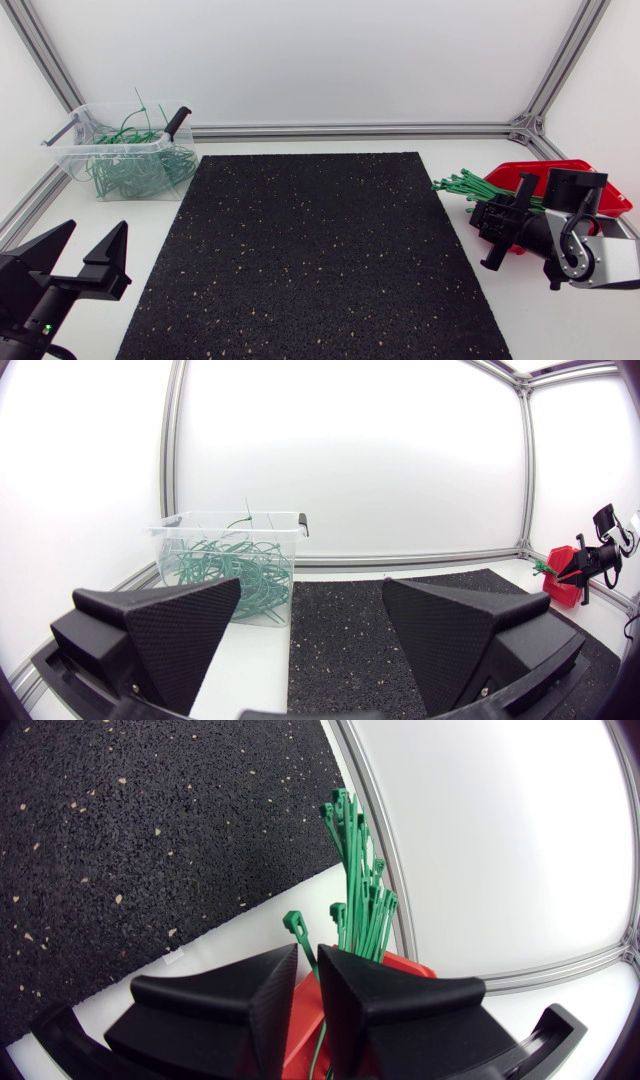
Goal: Take a green cable tie from the red box, thread the tail through the head to close it, then place it in the transparent bin on the left.
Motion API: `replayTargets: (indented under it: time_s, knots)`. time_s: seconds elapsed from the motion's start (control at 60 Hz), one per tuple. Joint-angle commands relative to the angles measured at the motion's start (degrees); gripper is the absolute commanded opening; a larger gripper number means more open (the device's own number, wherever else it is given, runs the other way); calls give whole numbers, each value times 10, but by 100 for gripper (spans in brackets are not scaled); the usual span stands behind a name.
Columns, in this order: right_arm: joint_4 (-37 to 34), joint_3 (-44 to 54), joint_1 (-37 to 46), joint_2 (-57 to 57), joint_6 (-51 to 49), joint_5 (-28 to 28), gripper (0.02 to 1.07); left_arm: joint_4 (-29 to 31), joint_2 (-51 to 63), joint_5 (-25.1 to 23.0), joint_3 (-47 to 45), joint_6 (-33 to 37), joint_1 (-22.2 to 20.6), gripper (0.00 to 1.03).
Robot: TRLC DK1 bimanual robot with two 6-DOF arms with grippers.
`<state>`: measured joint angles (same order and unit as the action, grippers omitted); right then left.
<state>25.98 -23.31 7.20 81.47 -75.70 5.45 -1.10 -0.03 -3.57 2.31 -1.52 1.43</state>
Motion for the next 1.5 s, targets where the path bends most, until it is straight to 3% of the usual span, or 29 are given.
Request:
replayTargets:
  time_s: [0.0, 0.35, 0.533, 0.833, 1.017, 1.483]
  knots:
    - [9, -2, -3, 6, -7, -4, 20, 12, -6, 2, -22, -2, -3, 99]
    - [-1, 8, -1, -40, -6, 14, 10, 11, -6, 2, -22, -2, -3, 99]
    - [-73, 1, 15, -115, -4, 42, 8, 12, -6, 2, -22, -2, -3, 99]
    - [-317, -83, 70, -272, 31, 148, 8, 10, -7, 3, -22, -2, -3, 99]
    - [-459, -175, 106, -290, 61, 226, 8, 7, -7, 3, -23, -2, -3, 99]
    - [-683, -338, 138, -289, 96, 352, 8, 5, -8, 5, -23, -12, -6, 99]
